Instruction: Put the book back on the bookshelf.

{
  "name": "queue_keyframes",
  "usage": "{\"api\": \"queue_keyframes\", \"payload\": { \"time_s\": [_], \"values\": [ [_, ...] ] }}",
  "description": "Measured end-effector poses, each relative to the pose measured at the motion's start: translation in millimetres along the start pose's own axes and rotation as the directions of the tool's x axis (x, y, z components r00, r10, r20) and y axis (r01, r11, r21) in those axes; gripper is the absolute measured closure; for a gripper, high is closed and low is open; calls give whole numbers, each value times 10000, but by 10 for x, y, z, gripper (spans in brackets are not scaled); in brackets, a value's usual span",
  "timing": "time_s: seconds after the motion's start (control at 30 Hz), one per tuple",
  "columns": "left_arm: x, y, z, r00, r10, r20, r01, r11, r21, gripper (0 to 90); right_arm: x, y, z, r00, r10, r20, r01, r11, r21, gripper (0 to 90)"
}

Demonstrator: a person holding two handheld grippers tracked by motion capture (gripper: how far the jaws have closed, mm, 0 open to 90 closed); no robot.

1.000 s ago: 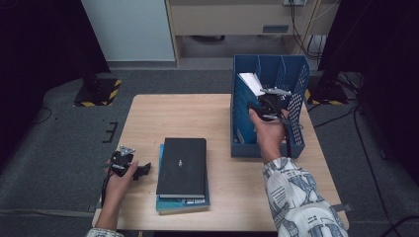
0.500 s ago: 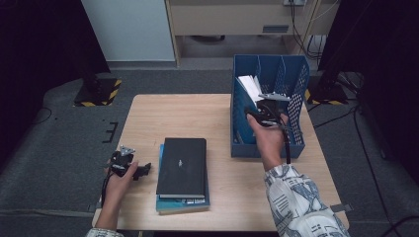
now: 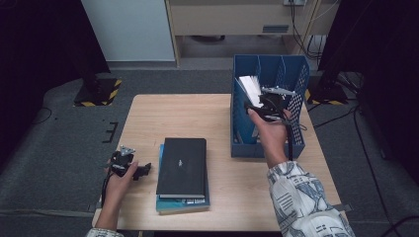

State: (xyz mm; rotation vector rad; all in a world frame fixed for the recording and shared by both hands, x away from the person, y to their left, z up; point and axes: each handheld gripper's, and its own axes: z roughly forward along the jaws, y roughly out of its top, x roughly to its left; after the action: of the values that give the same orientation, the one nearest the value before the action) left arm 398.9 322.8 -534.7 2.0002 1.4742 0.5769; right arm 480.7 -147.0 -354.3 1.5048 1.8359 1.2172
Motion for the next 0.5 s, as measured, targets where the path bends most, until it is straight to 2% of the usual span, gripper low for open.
{"api": "queue_keyframes", "payload": {
  "time_s": [0.5],
  "values": [
    [-4,6,5,10000,8,9,-8,10000,3,0,43,153,61,9998,-191,84,187,9987,480,508]
  ]
}}
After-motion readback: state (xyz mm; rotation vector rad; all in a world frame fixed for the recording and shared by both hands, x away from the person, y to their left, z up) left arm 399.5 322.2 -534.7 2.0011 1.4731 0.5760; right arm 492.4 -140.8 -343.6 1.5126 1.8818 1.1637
